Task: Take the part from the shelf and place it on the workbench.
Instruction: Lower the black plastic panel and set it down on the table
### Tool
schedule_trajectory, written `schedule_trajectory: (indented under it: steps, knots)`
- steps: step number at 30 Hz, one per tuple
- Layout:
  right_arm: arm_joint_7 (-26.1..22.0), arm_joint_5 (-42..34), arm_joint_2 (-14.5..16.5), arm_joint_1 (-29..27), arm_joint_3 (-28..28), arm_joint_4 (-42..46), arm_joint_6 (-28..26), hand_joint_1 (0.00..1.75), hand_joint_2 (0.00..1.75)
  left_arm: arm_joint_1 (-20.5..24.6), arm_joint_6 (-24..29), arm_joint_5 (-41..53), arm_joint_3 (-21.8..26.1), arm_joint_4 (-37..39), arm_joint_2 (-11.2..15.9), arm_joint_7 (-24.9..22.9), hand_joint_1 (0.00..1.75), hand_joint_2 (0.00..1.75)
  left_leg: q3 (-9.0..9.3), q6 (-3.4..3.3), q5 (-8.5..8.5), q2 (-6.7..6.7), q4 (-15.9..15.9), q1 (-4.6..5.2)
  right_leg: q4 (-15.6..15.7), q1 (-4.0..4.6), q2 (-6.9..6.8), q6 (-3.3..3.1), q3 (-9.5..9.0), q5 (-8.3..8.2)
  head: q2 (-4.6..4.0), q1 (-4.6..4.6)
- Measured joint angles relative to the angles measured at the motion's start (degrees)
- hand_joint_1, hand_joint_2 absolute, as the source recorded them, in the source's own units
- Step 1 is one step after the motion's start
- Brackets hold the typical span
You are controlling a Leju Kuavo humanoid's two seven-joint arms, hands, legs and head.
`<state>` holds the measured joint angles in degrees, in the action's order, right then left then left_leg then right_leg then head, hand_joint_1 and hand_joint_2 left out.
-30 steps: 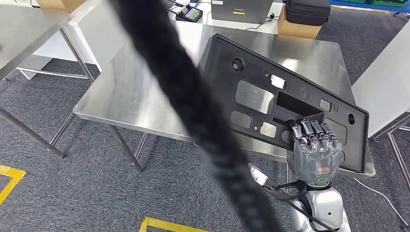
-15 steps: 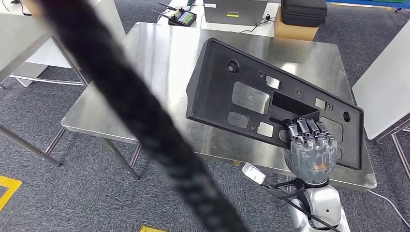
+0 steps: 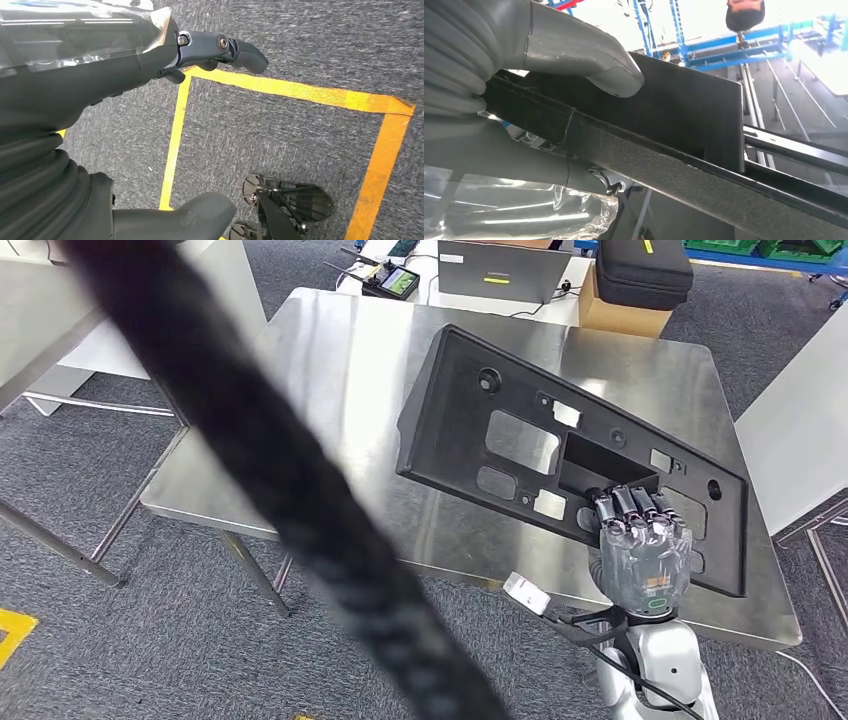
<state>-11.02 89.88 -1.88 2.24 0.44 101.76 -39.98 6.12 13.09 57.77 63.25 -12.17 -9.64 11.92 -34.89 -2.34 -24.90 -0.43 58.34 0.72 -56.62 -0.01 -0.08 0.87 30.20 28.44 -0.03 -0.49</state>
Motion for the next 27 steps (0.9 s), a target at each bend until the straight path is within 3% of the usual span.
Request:
schedule_trajectory:
  steps: [6, 8, 12, 14, 18, 22, 27]
  knots:
    - [3.2, 0.0, -0.5, 0.1, -0.5, -2.2, 0.0, 1.75, 1.75, 0.0, -0.7, -0.2, 0.0, 0.0, -0.2, 2.3, 0.00, 1.75, 0.04, -0.40, -0.17, -0.01, 0.0, 0.12, 0.3, -0.01, 0.00, 0.10, -0.25, 0.00, 0.00, 0.01]
    - [7.8, 0.0, -1.8, 0.6, 0.0, -4.1, 0.4, 1.75, 1.75, 0.0, -2.9, -0.9, 0.0, 0.0, -0.2, 4.2, 0.00, 1.75, 0.05, -0.54, -0.23, -0.02, 0.0, 0.19, 0.4, -0.05, -0.01, 0.42, -0.34, 0.00, 0.00, 0.00]
    - [22.5, 0.0, -7.1, 4.1, 5.4, -10.7, 3.7, 1.75, 1.75, 0.0, -8.6, -2.0, 0.1, 0.0, -0.1, 8.2, 0.00, 1.75, 0.03, -0.74, -0.16, 0.06, 0.0, 0.32, 0.4, -0.17, 0.03, 0.97, -0.77, -0.11, 0.01, 0.02]
    - [25.3, 0.0, -8.6, 7.2, 8.9, -15.8, 5.8, 1.75, 1.75, 0.0, -9.7, -2.3, 0.1, 0.0, 0.0, 9.2, 0.00, 1.75, 0.09, -0.77, -0.14, 0.23, 0.0, 0.32, 0.4, -0.17, 0.12, 1.05, -0.80, -0.17, 0.01, 0.01]
    - [24.2, 0.0, -8.1, 15.9, 12.1, -31.0, 8.6, 1.75, 1.75, 0.1, -10.8, -3.0, 0.3, 0.0, 0.2, 9.9, 0.00, 1.75, 0.21, -0.88, -0.03, 0.26, 0.0, 0.24, 0.4, -0.26, 0.10, 1.13, -0.77, -0.22, 0.00, -0.02]
    - [22.3, 0.0, -6.9, 25.1, 12.9, -46.6, 7.4, 1.75, 1.75, -0.1, -11.1, -3.6, 1.2, 0.0, 0.4, 9.9, 0.00, 1.75, 0.22, -0.93, 0.04, 0.15, 0.0, 0.11, 0.3, -0.20, -0.06, 1.13, -0.71, -0.22, 0.01, 0.00]
    - [21.5, 0.0, -5.5, 29.5, 13.2, -55.7, 6.6, 1.75, 1.75, -0.1, -11.1, -3.8, 1.7, 0.0, 0.5, 9.8, 0.00, 1.75, 0.19, -0.91, 0.03, 0.13, 0.0, 0.08, 0.3, -0.15, -0.07, 1.12, -0.89, -0.21, 0.01, -0.01]
